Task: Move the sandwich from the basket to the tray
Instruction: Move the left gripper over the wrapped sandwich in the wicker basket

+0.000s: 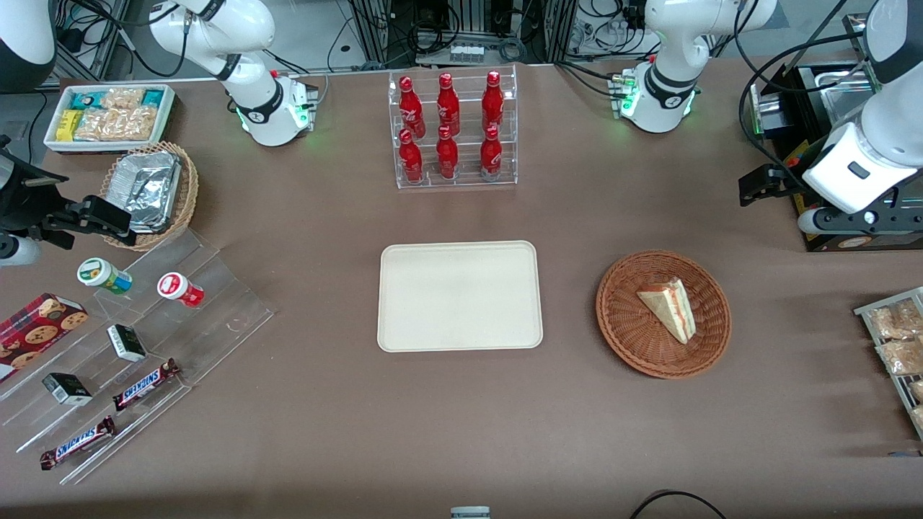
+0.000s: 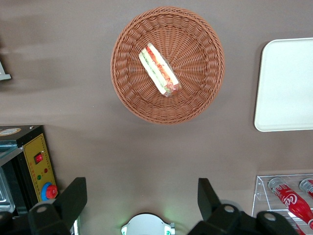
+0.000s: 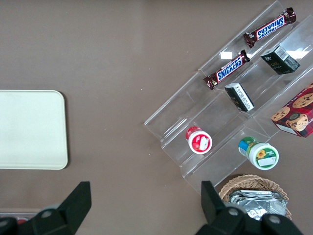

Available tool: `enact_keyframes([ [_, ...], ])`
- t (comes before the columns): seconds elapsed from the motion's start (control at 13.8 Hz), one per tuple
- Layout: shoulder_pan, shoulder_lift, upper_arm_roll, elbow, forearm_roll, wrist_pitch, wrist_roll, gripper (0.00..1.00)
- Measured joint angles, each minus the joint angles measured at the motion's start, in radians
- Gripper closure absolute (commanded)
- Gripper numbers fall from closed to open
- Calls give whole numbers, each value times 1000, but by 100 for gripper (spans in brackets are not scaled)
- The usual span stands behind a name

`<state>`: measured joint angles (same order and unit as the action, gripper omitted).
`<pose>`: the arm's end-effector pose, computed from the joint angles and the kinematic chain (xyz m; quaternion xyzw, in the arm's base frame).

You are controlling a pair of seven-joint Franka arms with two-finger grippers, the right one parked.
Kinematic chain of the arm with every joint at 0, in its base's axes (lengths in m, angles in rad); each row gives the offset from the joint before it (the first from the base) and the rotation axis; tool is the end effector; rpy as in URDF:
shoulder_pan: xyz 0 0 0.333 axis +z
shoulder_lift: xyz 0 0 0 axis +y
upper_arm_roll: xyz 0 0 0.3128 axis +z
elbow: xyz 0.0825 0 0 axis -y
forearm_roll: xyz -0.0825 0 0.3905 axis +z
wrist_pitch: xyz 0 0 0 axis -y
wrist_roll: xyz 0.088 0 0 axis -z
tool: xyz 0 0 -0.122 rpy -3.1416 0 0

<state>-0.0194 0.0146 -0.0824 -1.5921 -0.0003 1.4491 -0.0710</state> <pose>0.5452 -0.0554 0.5787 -0.9968 0.0154 0.0785 0.0060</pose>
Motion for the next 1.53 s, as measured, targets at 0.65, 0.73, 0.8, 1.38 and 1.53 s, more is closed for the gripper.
enact_keyframes([
  [0.65,-2,7,13,-105,5,141,0,0],
  [0.73,-2,9,16,-150,5,195,0,0],
  [0.8,-2,10,17,-197,5,251,-8,0],
  [1.38,-6,52,18,-450,5,652,-400,0],
  [1.53,-13,94,17,-457,5,692,-483,0],
])
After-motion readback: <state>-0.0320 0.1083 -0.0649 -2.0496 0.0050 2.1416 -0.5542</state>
